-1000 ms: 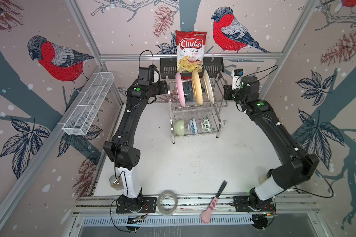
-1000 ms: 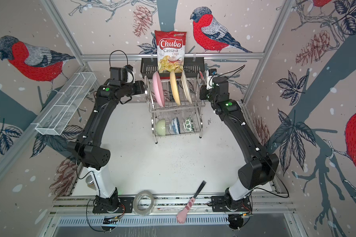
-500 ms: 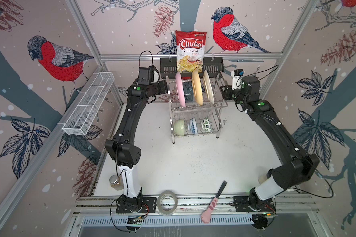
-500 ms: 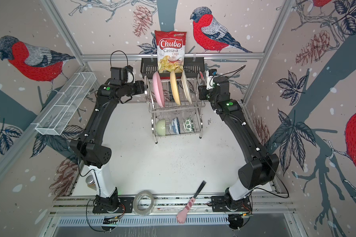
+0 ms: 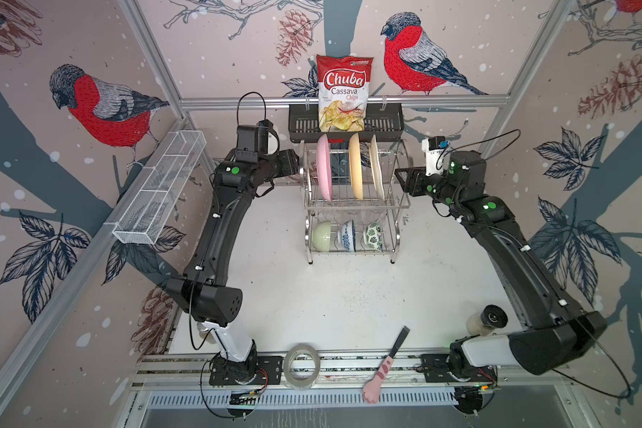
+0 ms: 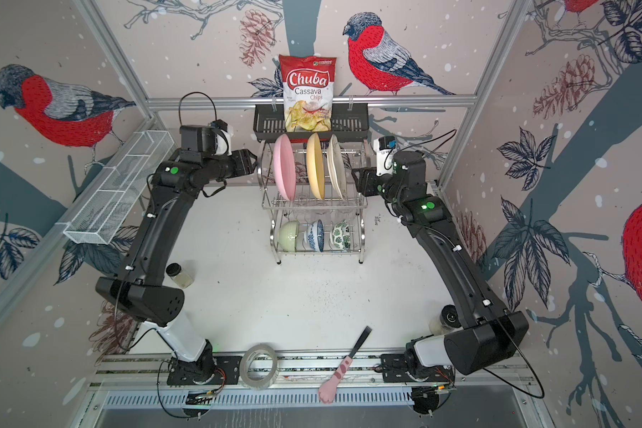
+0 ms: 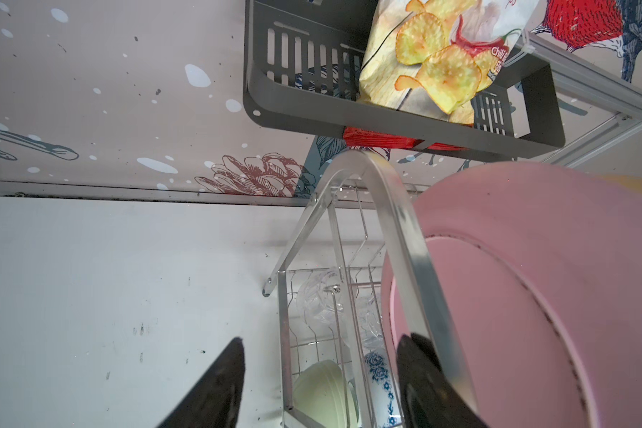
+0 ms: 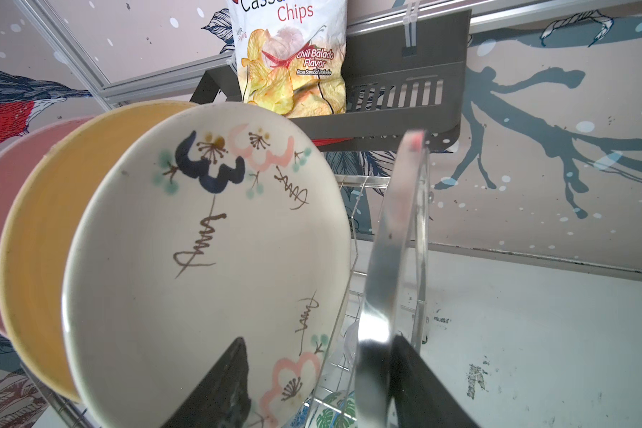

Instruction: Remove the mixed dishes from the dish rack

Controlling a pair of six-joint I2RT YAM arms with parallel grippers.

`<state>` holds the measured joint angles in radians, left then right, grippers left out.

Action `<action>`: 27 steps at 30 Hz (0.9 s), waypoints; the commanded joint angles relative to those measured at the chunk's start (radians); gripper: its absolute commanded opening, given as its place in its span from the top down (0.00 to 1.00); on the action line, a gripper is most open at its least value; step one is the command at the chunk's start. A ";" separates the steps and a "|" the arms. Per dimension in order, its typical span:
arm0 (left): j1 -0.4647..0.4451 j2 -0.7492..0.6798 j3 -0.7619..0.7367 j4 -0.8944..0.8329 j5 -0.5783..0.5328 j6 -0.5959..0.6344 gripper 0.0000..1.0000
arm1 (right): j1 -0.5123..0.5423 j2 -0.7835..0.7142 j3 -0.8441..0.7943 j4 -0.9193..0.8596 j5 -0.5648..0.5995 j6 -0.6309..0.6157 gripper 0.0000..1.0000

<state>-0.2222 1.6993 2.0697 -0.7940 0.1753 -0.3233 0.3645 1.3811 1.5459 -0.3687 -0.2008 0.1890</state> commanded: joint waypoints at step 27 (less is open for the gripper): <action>-0.064 0.042 0.009 0.131 0.098 -0.021 0.67 | -0.037 0.163 0.154 0.037 -0.072 0.021 0.77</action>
<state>-0.2859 1.7172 2.0399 -0.6823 0.2821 -0.3653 0.3279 1.5208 1.6707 -0.3748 -0.2108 0.2089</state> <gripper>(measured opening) 0.343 0.239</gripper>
